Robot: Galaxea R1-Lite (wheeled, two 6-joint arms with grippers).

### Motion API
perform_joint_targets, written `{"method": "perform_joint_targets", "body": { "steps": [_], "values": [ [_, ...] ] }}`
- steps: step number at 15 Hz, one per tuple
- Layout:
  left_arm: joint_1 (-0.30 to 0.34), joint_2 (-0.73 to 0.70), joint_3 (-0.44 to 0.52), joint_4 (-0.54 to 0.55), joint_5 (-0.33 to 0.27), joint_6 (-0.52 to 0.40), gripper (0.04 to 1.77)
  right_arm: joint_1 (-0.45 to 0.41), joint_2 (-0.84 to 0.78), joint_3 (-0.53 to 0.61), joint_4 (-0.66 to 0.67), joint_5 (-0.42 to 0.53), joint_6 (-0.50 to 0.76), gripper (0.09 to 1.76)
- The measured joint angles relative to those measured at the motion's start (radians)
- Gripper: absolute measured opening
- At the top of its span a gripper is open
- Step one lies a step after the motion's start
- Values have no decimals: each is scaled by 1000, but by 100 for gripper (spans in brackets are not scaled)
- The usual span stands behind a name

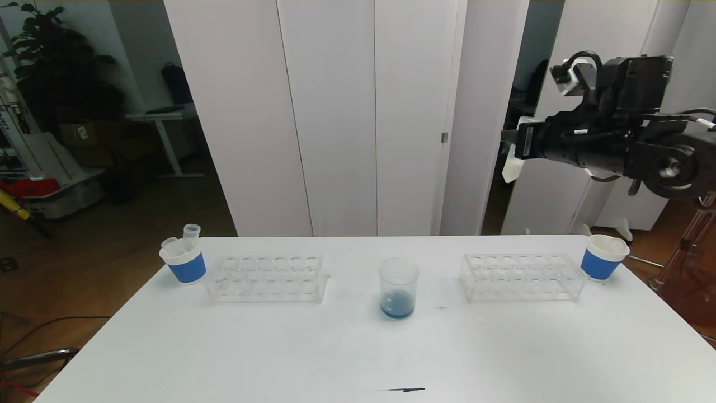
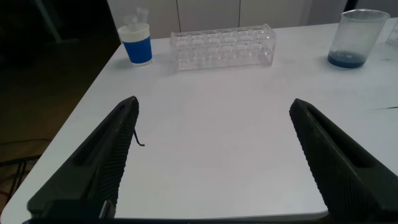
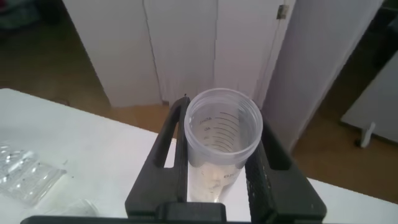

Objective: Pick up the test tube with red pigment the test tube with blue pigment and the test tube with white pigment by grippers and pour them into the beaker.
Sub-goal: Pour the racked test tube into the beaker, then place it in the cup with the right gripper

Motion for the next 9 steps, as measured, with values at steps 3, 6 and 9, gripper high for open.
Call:
{"method": "perform_joint_targets", "body": {
  "steps": [3, 6, 9],
  "values": [
    [0, 0, 0, 0, 0, 0, 173, 51, 33, -2, -2, 108, -2, 59],
    [0, 0, 0, 0, 0, 0, 173, 93, 66, 8, -66, 201, -10, 59],
    [0, 0, 0, 0, 0, 0, 173, 134, 91, 73, -184, 239, -72, 59]
  ]
}}
